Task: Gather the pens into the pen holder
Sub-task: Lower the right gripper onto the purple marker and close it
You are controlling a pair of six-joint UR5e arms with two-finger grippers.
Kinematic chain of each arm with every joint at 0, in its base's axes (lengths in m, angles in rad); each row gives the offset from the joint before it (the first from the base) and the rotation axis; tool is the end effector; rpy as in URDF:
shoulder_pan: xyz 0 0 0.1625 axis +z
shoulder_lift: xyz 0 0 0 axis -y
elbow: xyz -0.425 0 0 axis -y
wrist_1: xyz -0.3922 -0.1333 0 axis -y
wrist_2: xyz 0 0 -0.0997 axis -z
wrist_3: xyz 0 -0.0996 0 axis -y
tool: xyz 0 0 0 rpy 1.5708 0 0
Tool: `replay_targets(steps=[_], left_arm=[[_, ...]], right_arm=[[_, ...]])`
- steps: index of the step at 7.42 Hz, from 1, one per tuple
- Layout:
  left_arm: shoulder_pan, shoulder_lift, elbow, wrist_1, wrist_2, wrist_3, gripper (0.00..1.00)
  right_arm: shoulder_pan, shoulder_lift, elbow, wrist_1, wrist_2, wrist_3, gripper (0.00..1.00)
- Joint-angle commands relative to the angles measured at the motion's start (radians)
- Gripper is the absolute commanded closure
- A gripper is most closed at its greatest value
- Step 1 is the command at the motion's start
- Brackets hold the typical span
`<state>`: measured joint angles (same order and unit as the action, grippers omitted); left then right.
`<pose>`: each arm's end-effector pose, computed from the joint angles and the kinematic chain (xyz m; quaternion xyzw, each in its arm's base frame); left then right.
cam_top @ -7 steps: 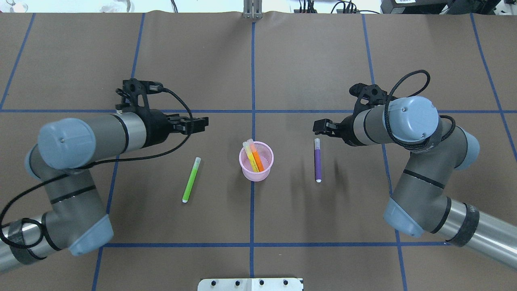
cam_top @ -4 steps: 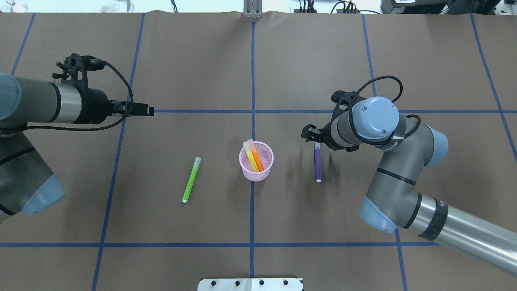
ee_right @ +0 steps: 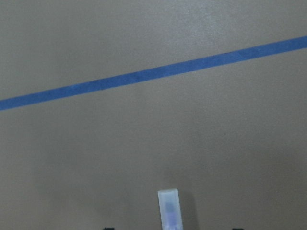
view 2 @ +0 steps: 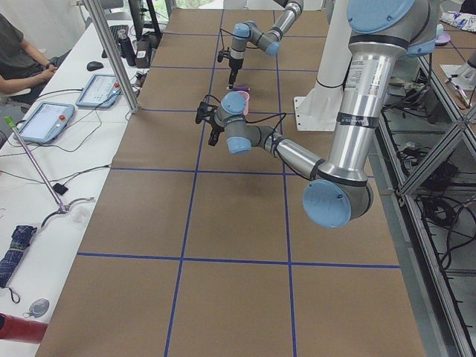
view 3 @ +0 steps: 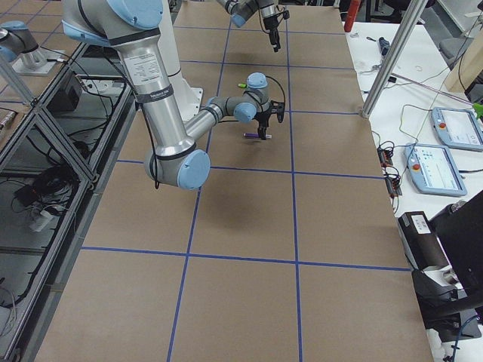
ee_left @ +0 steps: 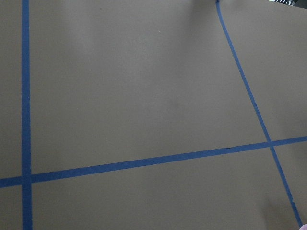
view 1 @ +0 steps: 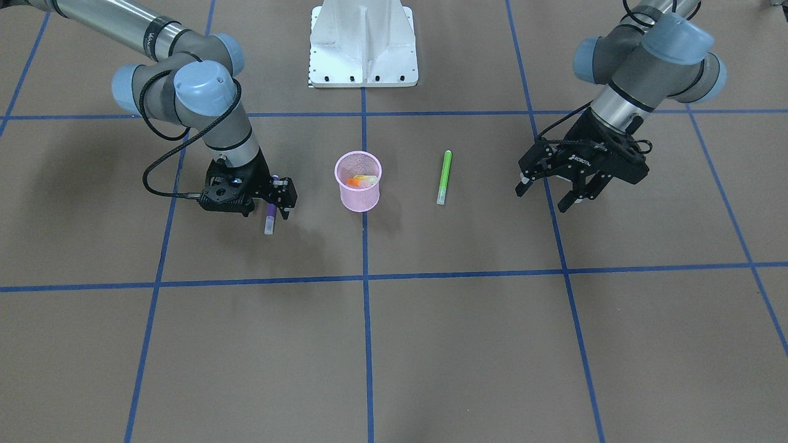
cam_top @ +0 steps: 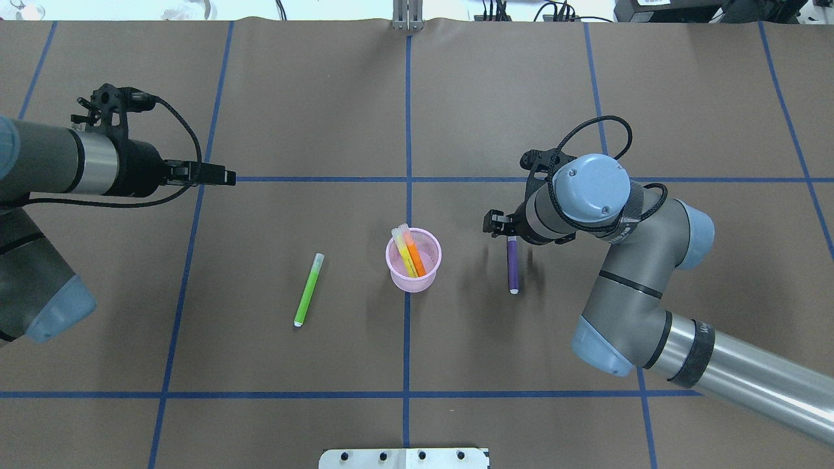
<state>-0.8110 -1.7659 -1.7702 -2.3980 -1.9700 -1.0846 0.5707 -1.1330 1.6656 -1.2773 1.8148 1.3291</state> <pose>0.3204 -0.4746 0.3664 0.2102 0.5461 -0.0176 0.8107 -0.4936 -0.4467 0.3405 0.0550 -0.4100 0.1007 0.9048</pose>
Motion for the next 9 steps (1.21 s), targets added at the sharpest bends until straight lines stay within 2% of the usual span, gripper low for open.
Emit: replay_targets(steps=[1, 2, 9], left_arm=[[0.000, 0.002, 0.003, -0.003, 0.000, 0.000, 0.02], [0.000, 0.002, 0.003, -0.004, 0.002, 0.000, 0.02], [0.000, 0.002, 0.003, -0.004, 0.003, 0.000, 0.02]], right_arm=[[-0.006, -0.002, 0.000, -0.001, 0.000, -0.031, 0.30], [-0.008, -0.002, -0.001, -0.001, -0.002, -0.036, 0.33], [-0.021, -0.005, -0.006, -0.001, -0.009, -0.056, 0.34]])
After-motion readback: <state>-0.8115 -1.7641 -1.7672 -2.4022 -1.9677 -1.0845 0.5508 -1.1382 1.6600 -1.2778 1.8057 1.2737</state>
